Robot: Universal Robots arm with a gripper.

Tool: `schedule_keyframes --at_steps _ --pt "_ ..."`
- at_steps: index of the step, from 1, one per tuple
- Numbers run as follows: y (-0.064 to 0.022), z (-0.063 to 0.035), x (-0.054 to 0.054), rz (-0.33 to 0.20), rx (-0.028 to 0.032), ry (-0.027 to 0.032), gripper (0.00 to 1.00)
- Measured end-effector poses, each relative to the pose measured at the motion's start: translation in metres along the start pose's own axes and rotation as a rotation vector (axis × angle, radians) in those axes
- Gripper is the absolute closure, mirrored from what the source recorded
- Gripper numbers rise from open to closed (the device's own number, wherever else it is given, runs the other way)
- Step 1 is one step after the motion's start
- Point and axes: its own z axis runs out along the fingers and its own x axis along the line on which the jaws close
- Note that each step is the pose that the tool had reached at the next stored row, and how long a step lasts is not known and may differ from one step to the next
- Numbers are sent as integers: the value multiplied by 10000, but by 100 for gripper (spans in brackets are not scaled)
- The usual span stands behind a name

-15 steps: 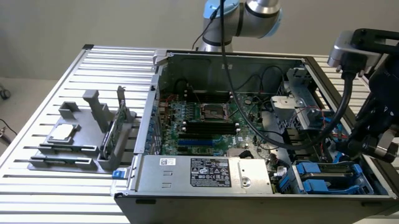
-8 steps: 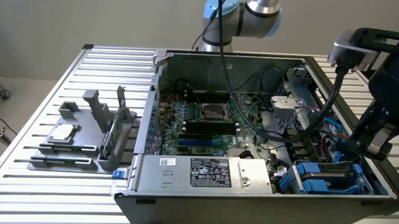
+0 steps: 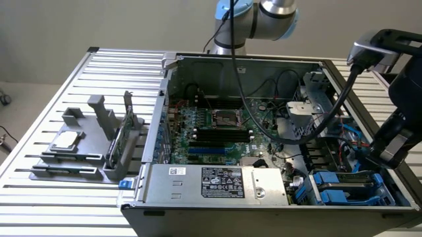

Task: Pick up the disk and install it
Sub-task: 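Insert the first disk wire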

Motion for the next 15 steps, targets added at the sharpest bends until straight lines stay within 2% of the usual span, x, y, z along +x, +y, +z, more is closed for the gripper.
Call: schedule_keyframes --at_steps 2,4,7,15 --pt "-2 5 2 157 -52 76 89" --pt "-4 10 5 269 -82 118 89" --pt "-6 21 8 492 -79 134 89" --pt "-6 70 14 1524 -13 149 89"
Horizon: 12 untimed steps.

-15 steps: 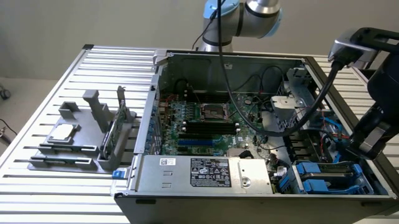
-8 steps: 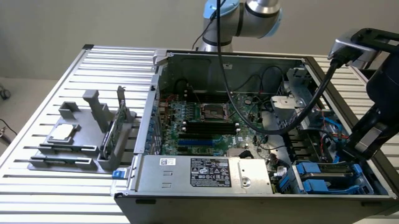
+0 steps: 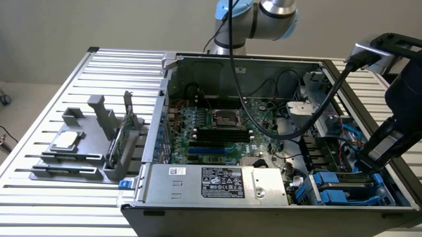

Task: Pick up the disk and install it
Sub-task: 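Insert the first disk wire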

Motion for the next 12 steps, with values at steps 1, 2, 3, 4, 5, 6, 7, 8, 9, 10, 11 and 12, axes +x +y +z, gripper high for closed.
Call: schedule_keyframes --at_steps 1,2,3,4,5,6,7,8,9,10,11,12 --pt "0 8 1 160 10 1 89" --pt "0 16 1 331 20 3 89" --pt "0 23 2 502 32 5 89" --pt "1 32 3 697 45 8 89" --pt "1 40 4 877 57 10 89" --pt "1 48 4 1056 69 12 89" --pt "1 56 5 1230 81 15 89" --pt "1 63 5 1409 96 18 89" --pt "2 70 6 1599 110 22 89" --pt "2 75 6 1779 124 26 89" --pt "2 79 7 1958 139 29 89" --pt "2 83 7 2137 154 33 89"
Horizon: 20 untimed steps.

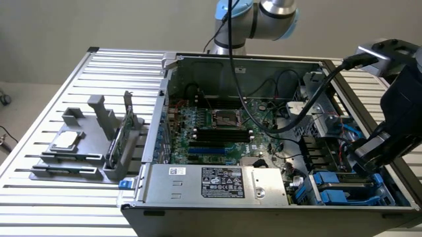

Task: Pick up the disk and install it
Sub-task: 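Insert the first disk wire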

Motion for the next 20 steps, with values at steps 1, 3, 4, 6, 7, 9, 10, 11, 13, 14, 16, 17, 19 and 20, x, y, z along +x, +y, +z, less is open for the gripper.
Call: schedule_keyframes --at_steps 1,3,4,6,7,9,10,11,13,14,16,17,19,20 --pt "0 4 0 178 14 3 89" --pt "0 8 1 526 42 11 89" --pt "0 8 1 673 53 14 89" --pt "-2 6 2 896 69 24 89" --pt "-6 6 4 984 71 34 89" --pt "-13 7 6 1081 73 48 89" --pt "-18 7 4 1101 72 58 89" --pt "-24 8 -1 1113 71 67 89" --pt "-43 11 -33 1119 66 79 89" --pt "-59 14 -64 1119 64 83 89" --pt "-97 21 -142 1119 52 93 89" --pt "-117 25 -182 1121 42 98 89" --pt "-158 33 -267 1122 19 108 89" --pt "-174 37 -305 1123 1 113 89"
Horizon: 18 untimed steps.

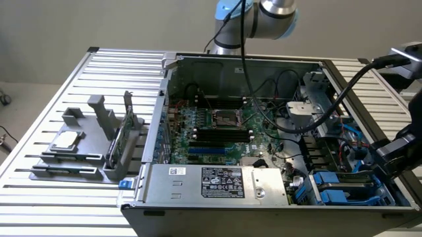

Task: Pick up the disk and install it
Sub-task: 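Insert the first disk wire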

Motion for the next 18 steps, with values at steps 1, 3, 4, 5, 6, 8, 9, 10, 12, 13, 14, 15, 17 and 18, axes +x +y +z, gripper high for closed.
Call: schedule_keyframes --at_steps 1,3,4,5,6,8,9,10,12,13,14,15,17,18 --pt "-3 1 -13 2 -34 -3 89" --pt "-3 0 -13 79 -110 -21 89" --pt "-3 -1 -14 228 -138 -30 89" --pt "-3 -1 -14 352 -153 -36 89" --pt "-3 0 -13 654 -186 -48 89" --pt "-3 0 -14 914 -216 -59 89" --pt "-3 0 -13 1053 -233 -66 89" --pt "-3 0 -13 1186 -257 -73 89" --pt "-3 1 -13 1445 -304 -87 89" --pt "-3 0 -13 1572 -325 -94 89" --pt "-3 0 -13 1693 -342 -100 89" --pt "-3 0 -12 1827 -359 -106 89" --pt "-3 1 -12 2074 -391 -118 89" --pt "-3 0 -11 2197 -404 -123 89"
